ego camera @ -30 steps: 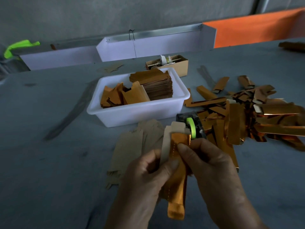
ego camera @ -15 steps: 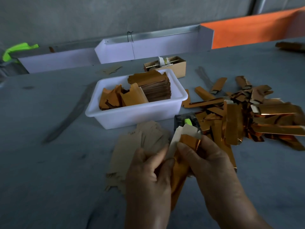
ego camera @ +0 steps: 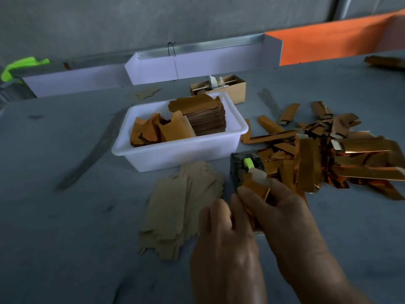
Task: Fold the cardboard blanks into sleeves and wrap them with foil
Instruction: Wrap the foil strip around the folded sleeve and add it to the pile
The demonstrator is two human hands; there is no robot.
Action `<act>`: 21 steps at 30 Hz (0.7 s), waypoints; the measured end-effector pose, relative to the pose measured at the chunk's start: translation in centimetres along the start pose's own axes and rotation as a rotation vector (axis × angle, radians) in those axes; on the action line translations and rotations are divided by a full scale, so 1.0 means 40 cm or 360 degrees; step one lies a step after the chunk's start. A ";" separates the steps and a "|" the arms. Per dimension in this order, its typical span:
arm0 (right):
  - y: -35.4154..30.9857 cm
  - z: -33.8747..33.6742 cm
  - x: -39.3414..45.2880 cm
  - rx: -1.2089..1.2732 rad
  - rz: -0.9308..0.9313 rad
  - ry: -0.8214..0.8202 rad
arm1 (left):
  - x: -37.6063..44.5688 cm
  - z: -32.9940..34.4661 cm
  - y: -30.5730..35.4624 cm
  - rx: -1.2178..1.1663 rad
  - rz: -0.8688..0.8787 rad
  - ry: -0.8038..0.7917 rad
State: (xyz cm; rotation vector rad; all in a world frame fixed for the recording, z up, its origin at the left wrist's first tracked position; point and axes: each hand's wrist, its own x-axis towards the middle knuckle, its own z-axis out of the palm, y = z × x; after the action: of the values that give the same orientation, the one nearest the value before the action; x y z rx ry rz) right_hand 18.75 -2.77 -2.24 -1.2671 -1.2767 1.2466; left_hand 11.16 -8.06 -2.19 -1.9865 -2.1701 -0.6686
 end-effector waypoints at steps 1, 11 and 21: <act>0.000 -0.003 0.002 0.0026 0.0020 0.0004 | 0.003 -0.007 -0.009 -0.0129 -0.0033 -0.0006; -0.026 -0.027 -0.006 0.0323 0.0120 -0.0254 | 0.029 -0.032 -0.086 -0.2029 -0.0970 -0.0524; -0.031 -0.061 0.003 0.0102 0.0096 -0.0291 | 0.026 -0.023 -0.075 -0.1987 -0.0828 -0.0521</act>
State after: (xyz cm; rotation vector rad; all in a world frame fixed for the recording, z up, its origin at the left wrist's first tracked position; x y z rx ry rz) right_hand 21.08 -2.45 -0.85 -1.1747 -1.3245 1.4626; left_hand 7.95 -7.57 -1.69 -1.9216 -2.8276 -2.3861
